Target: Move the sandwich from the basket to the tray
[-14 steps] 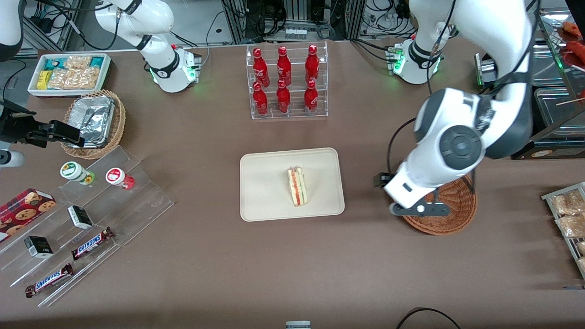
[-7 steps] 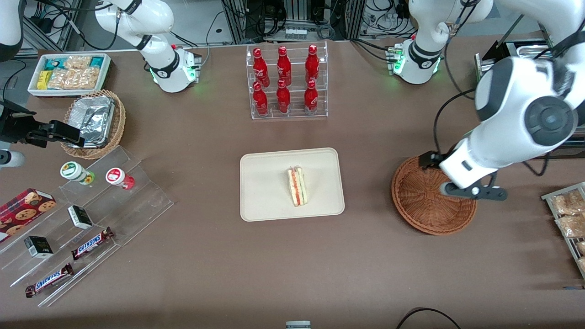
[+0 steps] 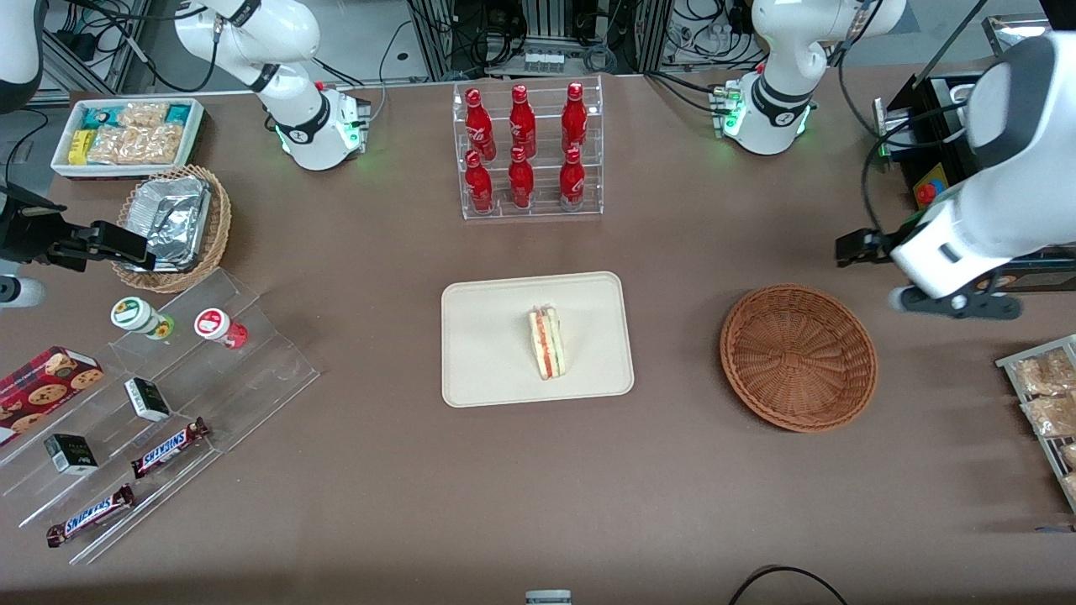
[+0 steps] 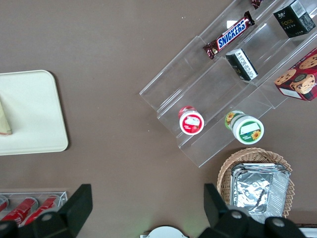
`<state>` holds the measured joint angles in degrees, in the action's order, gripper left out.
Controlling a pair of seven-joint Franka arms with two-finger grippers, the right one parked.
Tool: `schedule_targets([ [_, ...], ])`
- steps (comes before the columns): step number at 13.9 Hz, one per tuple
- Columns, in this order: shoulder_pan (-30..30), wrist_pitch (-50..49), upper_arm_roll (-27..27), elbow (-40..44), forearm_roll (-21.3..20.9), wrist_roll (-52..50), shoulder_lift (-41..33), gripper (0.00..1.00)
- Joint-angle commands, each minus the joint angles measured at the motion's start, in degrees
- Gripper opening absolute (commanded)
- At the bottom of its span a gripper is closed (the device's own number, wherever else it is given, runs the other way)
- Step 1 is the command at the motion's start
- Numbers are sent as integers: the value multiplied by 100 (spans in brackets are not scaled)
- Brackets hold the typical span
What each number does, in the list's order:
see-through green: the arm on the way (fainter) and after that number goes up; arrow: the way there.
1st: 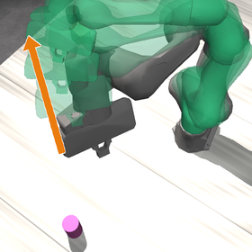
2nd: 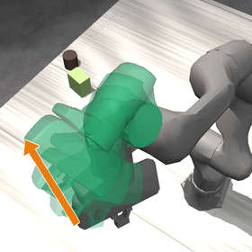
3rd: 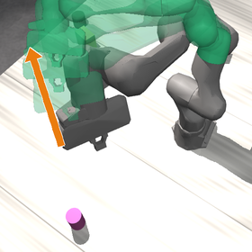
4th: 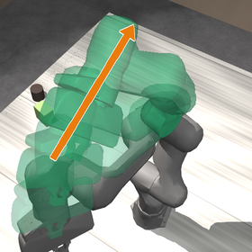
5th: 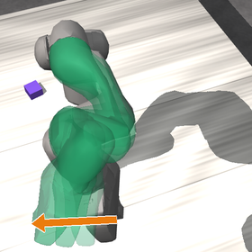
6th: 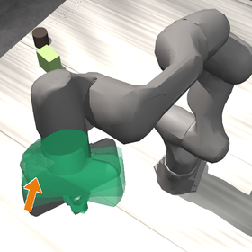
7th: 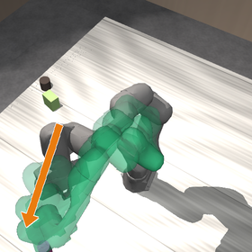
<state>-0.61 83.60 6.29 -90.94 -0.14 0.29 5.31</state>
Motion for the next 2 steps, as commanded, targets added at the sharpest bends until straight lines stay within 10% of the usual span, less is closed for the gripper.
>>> schedule_targets([
  [1, -176, -160, 144, -126, -153, 68, -337, 100],
  [2, -185, -177, 144, -125, -153, 68, -355, 100],
])
